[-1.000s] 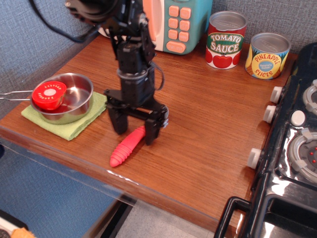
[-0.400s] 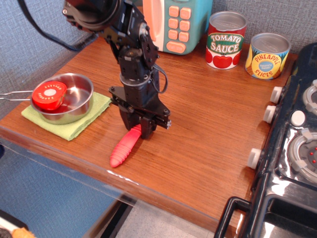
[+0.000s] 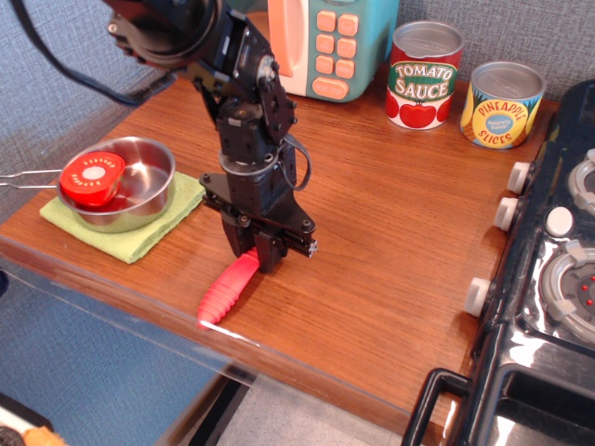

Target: Move the spoon close to the cans.

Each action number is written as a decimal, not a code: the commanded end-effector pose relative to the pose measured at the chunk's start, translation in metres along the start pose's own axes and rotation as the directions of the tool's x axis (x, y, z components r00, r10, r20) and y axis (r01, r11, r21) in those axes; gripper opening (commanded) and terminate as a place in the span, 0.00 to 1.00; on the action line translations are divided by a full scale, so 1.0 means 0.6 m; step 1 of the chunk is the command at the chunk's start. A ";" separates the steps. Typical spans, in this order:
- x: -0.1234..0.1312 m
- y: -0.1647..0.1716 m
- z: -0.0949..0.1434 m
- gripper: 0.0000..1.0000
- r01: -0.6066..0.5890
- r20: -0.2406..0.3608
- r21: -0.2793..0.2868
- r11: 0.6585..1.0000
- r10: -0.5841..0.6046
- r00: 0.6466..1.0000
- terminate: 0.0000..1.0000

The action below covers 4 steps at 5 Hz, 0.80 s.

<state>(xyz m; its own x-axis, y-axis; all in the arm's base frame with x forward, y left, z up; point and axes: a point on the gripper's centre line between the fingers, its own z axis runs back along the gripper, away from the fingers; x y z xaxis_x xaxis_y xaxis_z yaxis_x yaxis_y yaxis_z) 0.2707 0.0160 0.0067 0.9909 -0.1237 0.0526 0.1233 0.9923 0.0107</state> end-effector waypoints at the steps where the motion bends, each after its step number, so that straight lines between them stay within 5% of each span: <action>1: 0.037 -0.002 0.076 0.00 -0.105 -0.022 -0.004 0.994 0.105 0.994 0.00; 3: 0.123 -0.035 0.088 0.00 -0.186 -0.114 -0.074 0.980 0.177 0.978 0.00; 4: 0.175 -0.062 0.064 0.00 -0.100 -0.096 -0.088 0.991 0.092 0.991 0.00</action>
<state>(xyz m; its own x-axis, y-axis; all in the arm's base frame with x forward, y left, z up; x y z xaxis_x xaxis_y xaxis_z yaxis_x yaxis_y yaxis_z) 0.3656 -0.0330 0.0297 0.9956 -0.0420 -0.0841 0.0357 0.9965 -0.0755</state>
